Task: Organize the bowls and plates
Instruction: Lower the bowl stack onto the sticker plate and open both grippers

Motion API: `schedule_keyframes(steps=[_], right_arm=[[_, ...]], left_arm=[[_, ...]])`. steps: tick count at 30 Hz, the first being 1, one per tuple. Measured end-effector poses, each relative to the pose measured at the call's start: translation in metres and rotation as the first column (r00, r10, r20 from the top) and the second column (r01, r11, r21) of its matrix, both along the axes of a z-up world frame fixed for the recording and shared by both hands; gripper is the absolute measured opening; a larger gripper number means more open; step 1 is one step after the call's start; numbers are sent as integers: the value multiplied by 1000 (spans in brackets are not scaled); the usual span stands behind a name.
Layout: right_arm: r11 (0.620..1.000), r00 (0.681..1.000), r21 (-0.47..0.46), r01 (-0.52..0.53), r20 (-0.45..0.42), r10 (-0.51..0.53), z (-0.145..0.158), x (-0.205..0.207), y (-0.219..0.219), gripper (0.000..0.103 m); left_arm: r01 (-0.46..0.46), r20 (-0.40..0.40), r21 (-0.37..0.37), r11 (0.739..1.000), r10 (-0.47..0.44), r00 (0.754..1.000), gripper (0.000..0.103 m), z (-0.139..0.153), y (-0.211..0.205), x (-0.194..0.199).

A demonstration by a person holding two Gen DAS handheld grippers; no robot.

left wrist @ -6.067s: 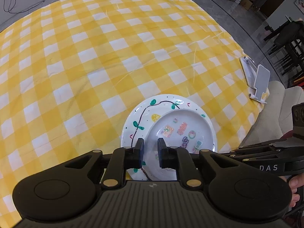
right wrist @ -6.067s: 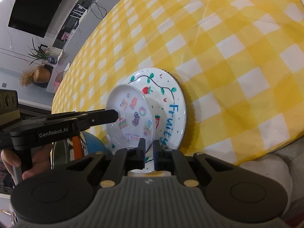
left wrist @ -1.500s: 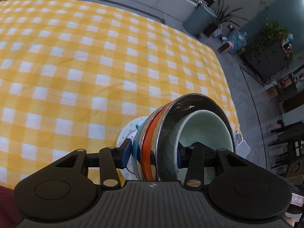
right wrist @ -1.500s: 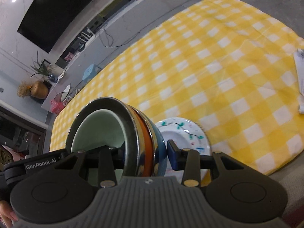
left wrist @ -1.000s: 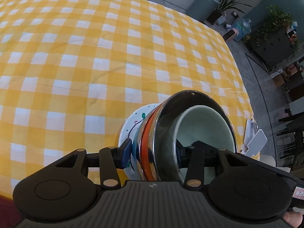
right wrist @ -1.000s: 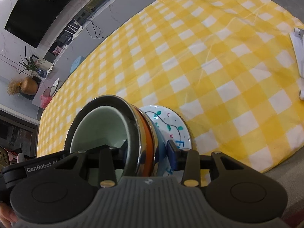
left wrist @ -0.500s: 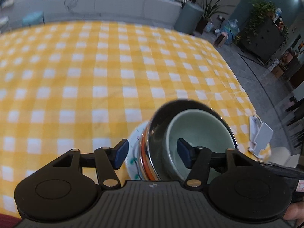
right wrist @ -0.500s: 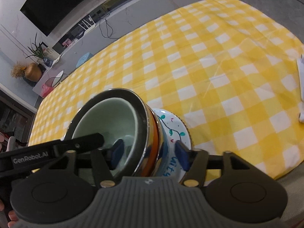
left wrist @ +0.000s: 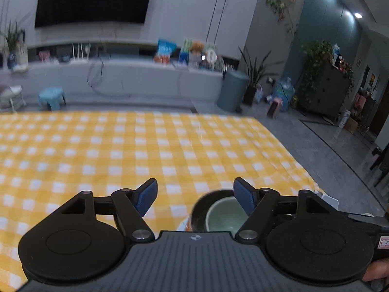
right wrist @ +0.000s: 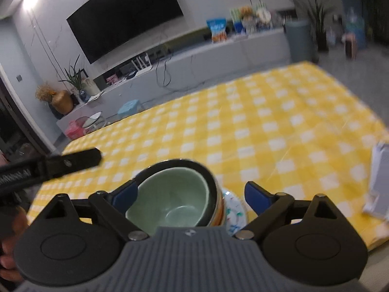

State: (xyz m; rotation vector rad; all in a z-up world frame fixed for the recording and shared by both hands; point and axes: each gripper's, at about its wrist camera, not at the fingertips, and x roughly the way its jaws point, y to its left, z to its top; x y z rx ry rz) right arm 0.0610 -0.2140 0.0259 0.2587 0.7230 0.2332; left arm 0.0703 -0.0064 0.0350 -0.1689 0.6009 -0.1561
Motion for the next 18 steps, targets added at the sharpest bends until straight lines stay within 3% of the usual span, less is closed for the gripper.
schedule_keyframes(steps=[8, 14, 18], right_arm=[[999, 999, -27, 24, 28, -24, -7, -35, 4, 93], [991, 999, -135, 4, 41, 1, -21, -62, 21, 93], [984, 999, -176, -24, 34, 30, -28, -76, 30, 93]], left_arm=[[-47, 129, 119, 992, 31, 991, 90, 9, -20, -33], [-42, 112, 152, 987, 25, 993, 90, -8, -31, -57], [-71, 69, 216, 974, 58, 996, 90, -18, -42, -59]])
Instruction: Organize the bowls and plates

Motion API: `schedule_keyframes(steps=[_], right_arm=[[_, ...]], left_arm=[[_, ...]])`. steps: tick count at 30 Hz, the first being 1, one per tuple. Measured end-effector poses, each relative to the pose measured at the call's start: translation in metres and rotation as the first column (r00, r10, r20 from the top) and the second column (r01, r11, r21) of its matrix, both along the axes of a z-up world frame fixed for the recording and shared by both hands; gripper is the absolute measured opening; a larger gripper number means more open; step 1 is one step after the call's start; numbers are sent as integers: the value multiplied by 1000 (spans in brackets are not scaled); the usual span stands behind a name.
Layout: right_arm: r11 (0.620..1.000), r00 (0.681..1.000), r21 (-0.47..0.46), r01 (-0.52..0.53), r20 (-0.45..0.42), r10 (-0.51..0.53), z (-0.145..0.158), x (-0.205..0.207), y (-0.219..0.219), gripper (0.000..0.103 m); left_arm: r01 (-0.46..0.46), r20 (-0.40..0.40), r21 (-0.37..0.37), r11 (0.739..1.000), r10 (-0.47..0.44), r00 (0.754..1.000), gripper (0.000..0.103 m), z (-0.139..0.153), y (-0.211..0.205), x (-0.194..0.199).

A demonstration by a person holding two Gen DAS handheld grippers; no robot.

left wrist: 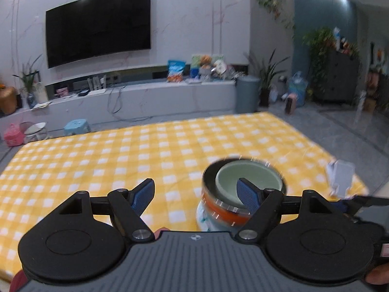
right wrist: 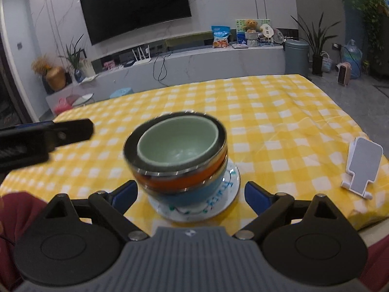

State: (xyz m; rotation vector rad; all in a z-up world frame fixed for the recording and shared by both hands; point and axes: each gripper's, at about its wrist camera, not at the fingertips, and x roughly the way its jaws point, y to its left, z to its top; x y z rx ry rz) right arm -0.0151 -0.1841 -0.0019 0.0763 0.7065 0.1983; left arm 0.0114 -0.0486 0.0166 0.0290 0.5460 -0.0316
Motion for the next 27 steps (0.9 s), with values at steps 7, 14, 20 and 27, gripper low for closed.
schedule_keyframes(steps=[7, 14, 20, 27], right_arm=[[1000, 1000, -7, 3, -15, -3, -6, -9, 4, 93], [1000, 1000, -30, 2, -13, -3, -10, -13, 9, 93], [997, 1000, -71, -2, -6, 2, -13, -13, 13, 93], [998, 1000, -65, -1, -13, 0, -14, -11, 11, 93]], left_arm=[[-34, -93, -18, 999, 33, 995, 90, -18, 3, -4], [-24, -114, -15, 1000, 22, 993, 90, -28, 2, -12], [-20, -122, 4, 1000, 21, 992, 90, -33, 3, -11], [-21, -129, -8, 1000, 19, 991, 90, -34, 6, -10]])
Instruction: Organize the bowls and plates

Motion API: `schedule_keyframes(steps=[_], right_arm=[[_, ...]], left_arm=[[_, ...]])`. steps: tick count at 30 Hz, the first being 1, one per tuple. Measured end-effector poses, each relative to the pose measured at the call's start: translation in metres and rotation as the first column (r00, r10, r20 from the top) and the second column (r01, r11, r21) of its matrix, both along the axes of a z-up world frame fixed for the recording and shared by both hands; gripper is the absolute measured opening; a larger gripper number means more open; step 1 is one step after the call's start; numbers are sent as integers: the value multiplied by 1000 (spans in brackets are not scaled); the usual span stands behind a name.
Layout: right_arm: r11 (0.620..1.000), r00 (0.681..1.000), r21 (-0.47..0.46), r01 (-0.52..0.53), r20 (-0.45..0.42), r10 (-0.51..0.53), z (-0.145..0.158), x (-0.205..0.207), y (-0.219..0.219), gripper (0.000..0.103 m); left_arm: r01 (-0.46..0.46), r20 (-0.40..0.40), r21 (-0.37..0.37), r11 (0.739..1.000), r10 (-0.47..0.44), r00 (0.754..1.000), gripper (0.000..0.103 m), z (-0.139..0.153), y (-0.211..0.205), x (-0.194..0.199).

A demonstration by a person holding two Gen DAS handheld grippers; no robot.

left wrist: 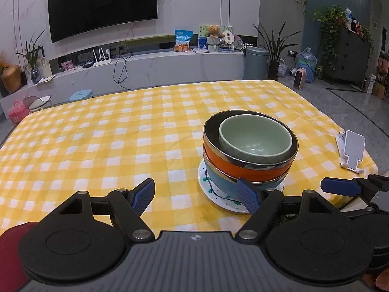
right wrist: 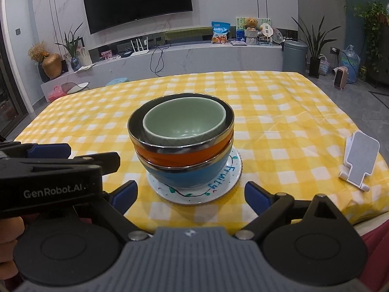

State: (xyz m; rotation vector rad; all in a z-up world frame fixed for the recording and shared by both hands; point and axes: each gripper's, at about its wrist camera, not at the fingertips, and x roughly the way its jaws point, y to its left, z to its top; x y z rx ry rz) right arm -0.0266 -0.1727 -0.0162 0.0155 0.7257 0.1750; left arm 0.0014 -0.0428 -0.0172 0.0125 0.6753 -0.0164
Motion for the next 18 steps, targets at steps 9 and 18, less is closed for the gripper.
schedule_keyframes(steps=[9, 18], right_arm=[[1000, 1000, -3, 1, -2, -1, -1, 1, -1, 93], [1000, 1000, -6, 2, -10, -2, -4, 3, 0, 93]], left_arm=[[-2, -3, 9, 1000, 2, 1000, 90, -2, -3, 2], [-10, -10, 17, 1000, 11, 1000, 90, -3, -4, 2]])
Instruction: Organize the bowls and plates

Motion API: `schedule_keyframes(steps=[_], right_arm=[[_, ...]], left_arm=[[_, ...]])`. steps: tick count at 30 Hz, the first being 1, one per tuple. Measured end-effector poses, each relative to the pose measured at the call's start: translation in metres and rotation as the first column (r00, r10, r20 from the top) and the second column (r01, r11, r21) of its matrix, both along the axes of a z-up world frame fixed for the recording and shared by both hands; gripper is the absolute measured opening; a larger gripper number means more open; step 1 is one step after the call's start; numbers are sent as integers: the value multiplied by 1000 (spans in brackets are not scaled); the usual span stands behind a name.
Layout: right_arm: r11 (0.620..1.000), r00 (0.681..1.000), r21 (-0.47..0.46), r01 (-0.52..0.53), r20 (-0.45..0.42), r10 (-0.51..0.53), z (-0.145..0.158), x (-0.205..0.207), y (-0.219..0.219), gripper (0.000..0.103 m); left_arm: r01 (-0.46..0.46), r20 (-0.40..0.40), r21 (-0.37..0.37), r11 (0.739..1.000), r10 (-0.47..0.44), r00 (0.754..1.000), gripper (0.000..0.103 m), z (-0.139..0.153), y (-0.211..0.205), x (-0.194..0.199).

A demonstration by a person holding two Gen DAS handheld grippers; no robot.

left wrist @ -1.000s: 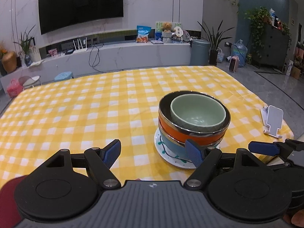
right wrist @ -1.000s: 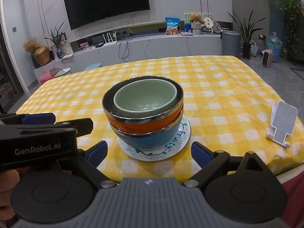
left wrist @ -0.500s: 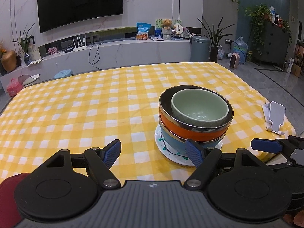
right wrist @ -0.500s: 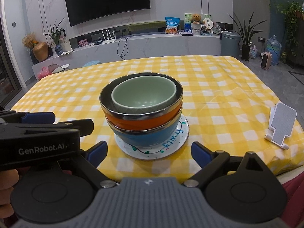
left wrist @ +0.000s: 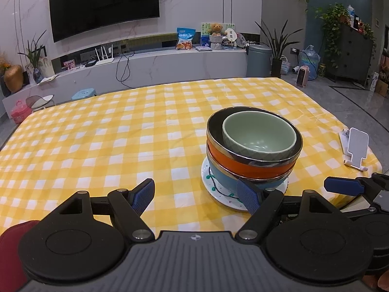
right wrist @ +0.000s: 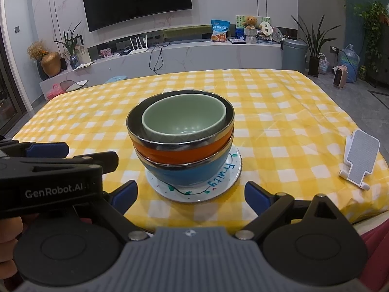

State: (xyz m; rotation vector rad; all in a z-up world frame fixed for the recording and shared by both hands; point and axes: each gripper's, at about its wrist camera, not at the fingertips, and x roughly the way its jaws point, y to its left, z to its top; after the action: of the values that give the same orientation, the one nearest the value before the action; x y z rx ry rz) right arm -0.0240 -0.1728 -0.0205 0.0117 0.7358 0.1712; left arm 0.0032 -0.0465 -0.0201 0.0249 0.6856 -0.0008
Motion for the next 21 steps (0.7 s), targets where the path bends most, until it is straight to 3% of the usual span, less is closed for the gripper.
schedule_keyframes(steps=[21], right_arm=[[1000, 1000, 4, 2, -20, -2, -4, 2, 0, 93]], left_arm=[[-10, -29, -5, 1000, 9, 1000, 90, -5, 2, 3]])
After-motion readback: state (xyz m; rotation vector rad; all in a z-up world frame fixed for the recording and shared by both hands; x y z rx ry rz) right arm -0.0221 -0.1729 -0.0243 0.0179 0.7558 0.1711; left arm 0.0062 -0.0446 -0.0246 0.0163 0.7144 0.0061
